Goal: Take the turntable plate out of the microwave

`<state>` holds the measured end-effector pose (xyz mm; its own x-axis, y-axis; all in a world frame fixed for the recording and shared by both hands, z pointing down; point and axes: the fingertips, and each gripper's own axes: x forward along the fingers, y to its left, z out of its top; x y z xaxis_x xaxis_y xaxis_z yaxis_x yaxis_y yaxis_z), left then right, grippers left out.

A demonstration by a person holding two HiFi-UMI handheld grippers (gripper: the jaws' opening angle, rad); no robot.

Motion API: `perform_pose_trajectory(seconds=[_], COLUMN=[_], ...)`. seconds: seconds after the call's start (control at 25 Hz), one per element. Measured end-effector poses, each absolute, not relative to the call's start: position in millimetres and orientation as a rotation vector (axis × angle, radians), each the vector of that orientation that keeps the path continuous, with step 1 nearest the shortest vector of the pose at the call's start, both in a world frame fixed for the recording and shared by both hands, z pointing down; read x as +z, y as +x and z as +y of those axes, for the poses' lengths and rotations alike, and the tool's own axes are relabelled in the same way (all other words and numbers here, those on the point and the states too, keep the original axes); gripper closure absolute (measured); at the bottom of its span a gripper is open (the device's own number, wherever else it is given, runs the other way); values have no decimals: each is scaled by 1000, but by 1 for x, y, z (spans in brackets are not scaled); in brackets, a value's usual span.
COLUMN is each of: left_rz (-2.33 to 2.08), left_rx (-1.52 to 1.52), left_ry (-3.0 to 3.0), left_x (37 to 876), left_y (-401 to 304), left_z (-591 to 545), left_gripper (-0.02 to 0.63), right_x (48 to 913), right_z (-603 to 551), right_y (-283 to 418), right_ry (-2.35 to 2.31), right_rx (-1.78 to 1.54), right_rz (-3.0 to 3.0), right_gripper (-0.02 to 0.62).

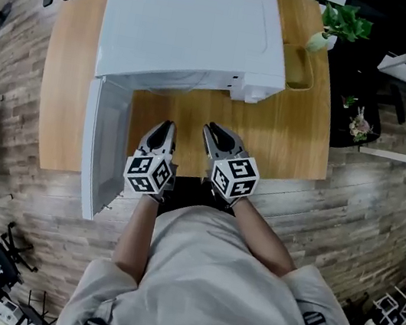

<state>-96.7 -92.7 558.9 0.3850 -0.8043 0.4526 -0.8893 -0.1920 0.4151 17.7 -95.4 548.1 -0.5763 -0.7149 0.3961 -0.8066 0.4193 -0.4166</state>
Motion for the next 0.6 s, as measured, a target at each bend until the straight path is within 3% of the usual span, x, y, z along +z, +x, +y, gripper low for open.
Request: perform_pose_trajectory(seconds=[0.6], left_rz=[-1293], left_rx=[-274], left_ry=[1701], left_x=[611], left_y=[-112], left_z=[-145], left_gripper=[548], right_x=[607], right_z=[-152], right_y=[-20], right_ry=[1389], right_rx=[1419], right_rz=[-2457], right_gripper=[531])
